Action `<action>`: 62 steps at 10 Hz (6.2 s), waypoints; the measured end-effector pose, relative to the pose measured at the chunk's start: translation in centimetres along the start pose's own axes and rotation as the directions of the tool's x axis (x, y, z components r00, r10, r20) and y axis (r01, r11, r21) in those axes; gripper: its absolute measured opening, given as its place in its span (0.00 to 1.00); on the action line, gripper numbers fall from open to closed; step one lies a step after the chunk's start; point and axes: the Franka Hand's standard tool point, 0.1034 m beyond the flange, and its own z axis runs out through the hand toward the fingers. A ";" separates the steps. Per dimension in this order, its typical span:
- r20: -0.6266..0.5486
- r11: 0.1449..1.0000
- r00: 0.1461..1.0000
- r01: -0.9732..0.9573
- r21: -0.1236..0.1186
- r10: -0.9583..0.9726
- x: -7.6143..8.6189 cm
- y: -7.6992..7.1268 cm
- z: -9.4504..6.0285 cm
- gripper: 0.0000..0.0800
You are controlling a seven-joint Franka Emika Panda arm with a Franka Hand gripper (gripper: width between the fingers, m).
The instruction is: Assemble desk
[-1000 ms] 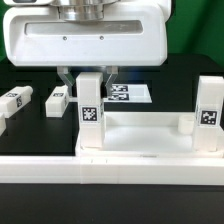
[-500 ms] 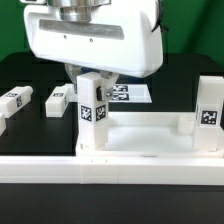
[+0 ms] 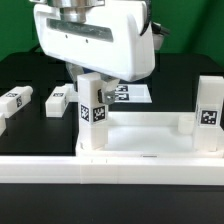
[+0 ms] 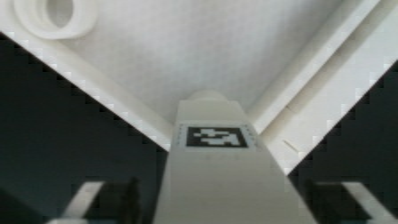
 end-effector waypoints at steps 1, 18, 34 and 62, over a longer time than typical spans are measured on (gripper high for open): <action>-0.003 0.999 0.999 0.046 -0.010 -0.046 0.0 0.0 0.1 0.72; 0.050 0.209 0.211 0.976 -0.054 -0.976 0.2 0.1 0.0 0.53; -0.005 0.992 0.993 0.120 -0.027 -0.121 -0.1 -0.1 0.1 0.36; 0.050 0.429 0.433 0.900 -0.083 -0.900 -0.1 -0.2 0.1 0.36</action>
Offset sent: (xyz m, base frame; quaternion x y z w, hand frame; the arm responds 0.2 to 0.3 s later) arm 0.0000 0.0000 0.0000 0.0000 0.0000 -0.1938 0.9810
